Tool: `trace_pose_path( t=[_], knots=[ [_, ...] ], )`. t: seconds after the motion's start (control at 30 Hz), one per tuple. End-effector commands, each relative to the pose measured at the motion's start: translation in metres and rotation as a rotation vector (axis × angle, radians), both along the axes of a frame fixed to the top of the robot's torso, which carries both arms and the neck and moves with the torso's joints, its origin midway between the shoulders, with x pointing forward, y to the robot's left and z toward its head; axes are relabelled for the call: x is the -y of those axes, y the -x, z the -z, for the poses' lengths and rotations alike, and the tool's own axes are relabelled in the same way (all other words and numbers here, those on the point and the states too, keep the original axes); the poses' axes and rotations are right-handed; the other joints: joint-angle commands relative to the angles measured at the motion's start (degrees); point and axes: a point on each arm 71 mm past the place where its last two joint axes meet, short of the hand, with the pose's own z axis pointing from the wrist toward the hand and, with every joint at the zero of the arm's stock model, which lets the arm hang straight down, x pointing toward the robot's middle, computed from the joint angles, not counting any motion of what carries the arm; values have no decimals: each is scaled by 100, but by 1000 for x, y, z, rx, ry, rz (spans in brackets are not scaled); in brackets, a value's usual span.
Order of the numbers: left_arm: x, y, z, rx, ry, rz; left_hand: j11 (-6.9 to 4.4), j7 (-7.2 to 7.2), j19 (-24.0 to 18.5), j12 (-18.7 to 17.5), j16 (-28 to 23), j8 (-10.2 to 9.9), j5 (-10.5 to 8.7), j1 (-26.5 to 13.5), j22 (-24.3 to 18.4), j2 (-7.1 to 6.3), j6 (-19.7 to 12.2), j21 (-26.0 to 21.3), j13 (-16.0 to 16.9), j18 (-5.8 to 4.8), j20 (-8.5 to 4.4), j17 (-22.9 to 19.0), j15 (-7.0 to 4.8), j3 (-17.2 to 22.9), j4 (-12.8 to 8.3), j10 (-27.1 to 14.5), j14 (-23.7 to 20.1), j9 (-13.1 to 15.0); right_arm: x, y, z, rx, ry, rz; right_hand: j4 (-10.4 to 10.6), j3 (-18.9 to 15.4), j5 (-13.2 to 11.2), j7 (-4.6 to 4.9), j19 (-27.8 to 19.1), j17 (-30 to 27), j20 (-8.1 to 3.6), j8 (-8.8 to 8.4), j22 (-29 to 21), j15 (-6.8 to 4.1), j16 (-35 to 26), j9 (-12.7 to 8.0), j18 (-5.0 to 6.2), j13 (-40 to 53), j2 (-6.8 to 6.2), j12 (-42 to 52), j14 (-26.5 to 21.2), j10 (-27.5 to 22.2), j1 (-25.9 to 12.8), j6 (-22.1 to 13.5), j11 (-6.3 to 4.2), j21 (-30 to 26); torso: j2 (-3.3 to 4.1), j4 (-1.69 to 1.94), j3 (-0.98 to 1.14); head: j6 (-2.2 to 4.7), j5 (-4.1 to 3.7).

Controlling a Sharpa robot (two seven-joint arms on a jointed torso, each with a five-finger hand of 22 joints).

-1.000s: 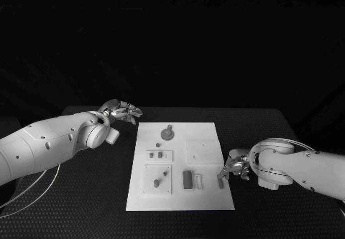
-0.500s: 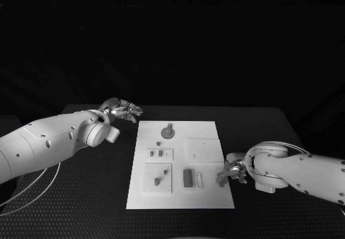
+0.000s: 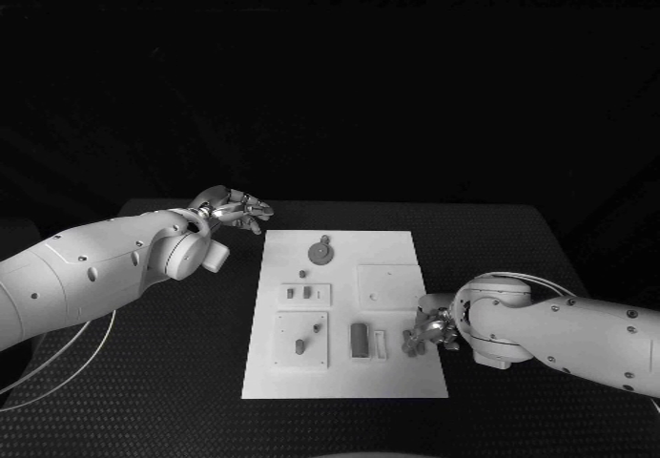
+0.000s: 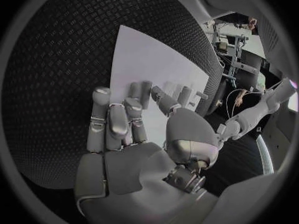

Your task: Assemble the parts on the task board

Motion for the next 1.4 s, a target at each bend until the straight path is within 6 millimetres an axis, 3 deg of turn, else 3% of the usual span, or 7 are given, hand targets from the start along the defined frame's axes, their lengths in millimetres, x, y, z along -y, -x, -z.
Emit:
trace_pose_path(
  t=[0.03, 0.33, 0.67, 0.97, 1.03, 1.13, 1.4],
  knots=[
    [3, 0, -1, 1, 12, 18, -12, -17, 43, 22, -32, 23, -9, -53, 9, 0, -21, -21, -8, 27, -15, 7, -9, 3, 26, -29, 35, -10, -4, 6, 15, 19, 67, -57, -102, 33, -17, 26, -25, -18, -30, -255, 96, -27, 26, -5, 121, 1, 112, -33, -31, 6, 83, -86, -8, -4, 1, -1, 1, -4, 2],
    [4, 0, 0, -2, 13, 22, -11, -16, 44, 23, -34, 22, -9, -63, 11, 6, -25, -23, -9, 27, -14, 10, -8, 1, 40, -31, 34, -13, -14, 6, 27, 48, 85, -81, -326, 53, -17, 51, -31, -22, -11, -296, 98, -4, 29, 2, 121, 11, 354, -38, -33, 1, 179, -138, 15, 3, 2, 6, 5, -17, 4],
    [4, 0, 0, -5, 13, 22, -11, -13, 43, 25, -37, 20, -9, -77, 14, 6, -32, -27, -11, 26, -14, 13, -8, -3, 55, -34, 34, -16, -13, 6, 26, 48, 79, -83, -370, 57, -16, 84, -54, -72, -2, -366, 102, 24, 20, -18, 121, 18, 403, -48, -60, -24, 246, -235, 47, 3, 1, -4, 2, -21, 13],
    [2, 0, 0, -6, 11, 19, -11, -13, 43, 26, -37, 19, -9, -77, 15, 8, -34, -28, -12, 27, -15, 15, -9, -2, 59, -35, 34, -17, -10, 15, 26, -24, -1, -34, -392, 135, -14, 198, -143, -130, -7, -602, 120, 120, 17, -131, 120, 39, 571, -49, -118, -78, 780, -575, 153, 28, -1, -6, 3, -31, 21],
    [2, 0, 0, -7, 11, 18, -11, -13, 43, 26, -38, 19, -8, -76, 15, 9, -35, -28, -12, 28, -16, 15, -9, -1, 60, -35, 34, -17, -9, 18, 26, -40, -19, -31, -383, 317, -14, 233, -170, -139, -4, -661, 112, 153, 13, -175, 119, 36, 618, -55, -133, -85, 990, -646, 187, 22, 0, -8, 5, -34, 20],
    [2, 0, 0, -7, 11, 18, -11, -12, 44, 26, -38, 19, -8, -76, 16, 10, -36, -29, -12, 28, -16, 16, -9, -1, 61, -35, 34, -18, -9, 20, 25, -43, -33, -21, -375, 484, -14, 280, -174, -170, 39, -716, 110, 205, 10, -236, 116, 30, 595, -56, -151, -81, 988, -685, 236, 34, 0, -11, 3, -35, 22],
    [2, 1, 0, -7, 11, 17, -12, -12, 44, 27, -38, 19, -8, -73, 17, 10, -38, -30, -12, 29, -17, 18, -10, 0, 62, -35, 35, -19, -5, 19, 20, 7, -71, 11, -385, 662, -15, 294, -167, -128, 51, -736, 117, 222, 32, -291, 121, 25, 632, -42, -121, -58, 1056, -668, 250, 72, 1, -5, 3, -26, 17]
  ],
)
